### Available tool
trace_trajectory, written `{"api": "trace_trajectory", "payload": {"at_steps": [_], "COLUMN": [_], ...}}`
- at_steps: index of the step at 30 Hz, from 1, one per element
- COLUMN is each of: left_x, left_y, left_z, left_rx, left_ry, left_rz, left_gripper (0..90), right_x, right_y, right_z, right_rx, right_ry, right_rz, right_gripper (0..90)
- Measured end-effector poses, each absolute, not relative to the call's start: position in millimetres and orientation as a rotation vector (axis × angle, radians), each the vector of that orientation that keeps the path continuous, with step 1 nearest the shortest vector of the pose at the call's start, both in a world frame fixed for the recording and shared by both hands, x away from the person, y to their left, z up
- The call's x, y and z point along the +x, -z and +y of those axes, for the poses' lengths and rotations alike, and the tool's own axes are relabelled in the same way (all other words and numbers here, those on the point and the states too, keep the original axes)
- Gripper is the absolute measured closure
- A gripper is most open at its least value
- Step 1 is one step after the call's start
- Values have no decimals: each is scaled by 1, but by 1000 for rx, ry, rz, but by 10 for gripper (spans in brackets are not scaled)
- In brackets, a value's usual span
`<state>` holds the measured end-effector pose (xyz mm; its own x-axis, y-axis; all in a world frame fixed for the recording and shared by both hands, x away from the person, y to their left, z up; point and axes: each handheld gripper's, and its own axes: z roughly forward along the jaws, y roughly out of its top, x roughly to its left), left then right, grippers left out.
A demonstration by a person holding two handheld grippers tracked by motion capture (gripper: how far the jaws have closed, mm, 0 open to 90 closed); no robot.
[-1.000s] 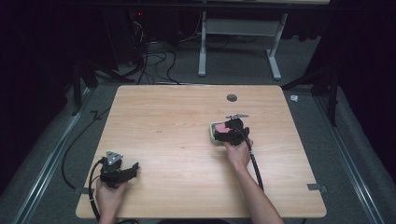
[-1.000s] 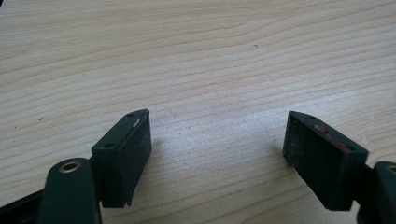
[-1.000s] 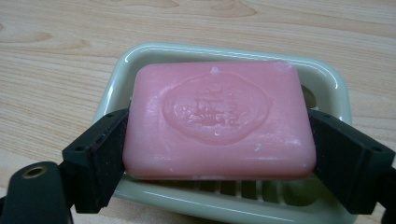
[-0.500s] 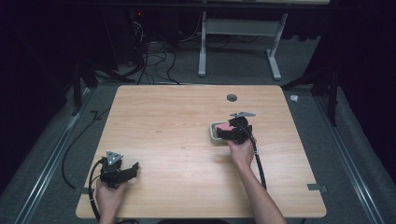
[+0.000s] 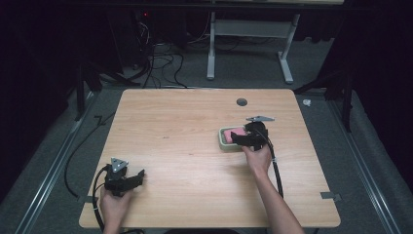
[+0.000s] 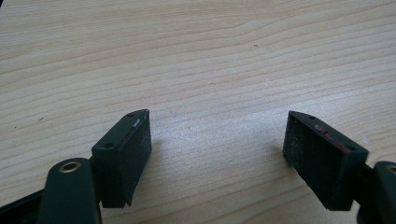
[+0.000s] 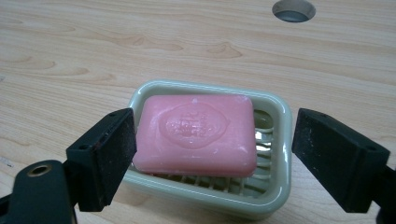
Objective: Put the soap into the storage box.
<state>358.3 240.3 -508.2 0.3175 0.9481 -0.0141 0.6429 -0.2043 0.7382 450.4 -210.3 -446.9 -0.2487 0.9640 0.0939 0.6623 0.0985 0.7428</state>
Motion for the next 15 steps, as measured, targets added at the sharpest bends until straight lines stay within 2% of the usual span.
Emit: {"api": "trace_trajectory", "payload": {"at_steps": [15], "left_x": [358], "left_y": [508], "left_z": [240], "left_rx": [1937], "left_ry": [-602], "left_rz": [1403], "left_gripper": [240], "right_x": [440], "right_y": [434], "right_z": [-227], "right_rx": [1555], "right_ry": [-1002], "right_rz": [1946], "right_gripper": [164]}}
